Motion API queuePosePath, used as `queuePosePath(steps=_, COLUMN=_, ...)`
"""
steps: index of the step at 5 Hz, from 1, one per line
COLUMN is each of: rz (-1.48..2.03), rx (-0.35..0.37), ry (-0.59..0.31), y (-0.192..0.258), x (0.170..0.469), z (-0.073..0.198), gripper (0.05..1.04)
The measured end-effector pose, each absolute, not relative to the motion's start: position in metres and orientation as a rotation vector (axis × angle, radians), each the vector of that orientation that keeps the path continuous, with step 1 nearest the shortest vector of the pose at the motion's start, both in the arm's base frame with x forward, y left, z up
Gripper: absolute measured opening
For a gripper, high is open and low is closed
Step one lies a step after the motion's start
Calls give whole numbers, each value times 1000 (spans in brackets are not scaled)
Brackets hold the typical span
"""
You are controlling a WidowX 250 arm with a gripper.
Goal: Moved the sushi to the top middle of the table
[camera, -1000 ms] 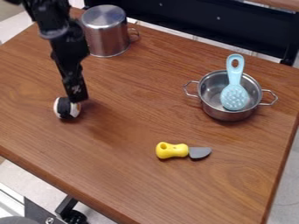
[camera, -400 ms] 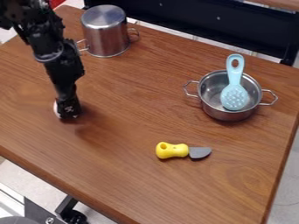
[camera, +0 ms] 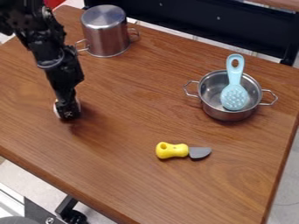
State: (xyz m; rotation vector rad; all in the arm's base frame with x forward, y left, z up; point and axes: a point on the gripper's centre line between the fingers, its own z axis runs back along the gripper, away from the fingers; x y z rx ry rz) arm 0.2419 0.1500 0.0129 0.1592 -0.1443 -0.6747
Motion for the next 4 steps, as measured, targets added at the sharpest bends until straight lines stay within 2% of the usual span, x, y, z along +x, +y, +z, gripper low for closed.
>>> queuePosePath(steps=1, rz=-653, rx=163, ry=-131, y=149, x=241, z=4, gripper=989)
queuePosePath(steps=2, rz=-589, rx=167, ry=-70, y=149, x=244, z=3, gripper=913)
queuePosePath(steps=3, rz=-564, rx=181, ry=-49, y=149, x=245, z=3, gripper=696)
queuePosePath(steps=4, rz=-528, rx=164, ry=-26, y=148, x=247, z=4, gripper=564)
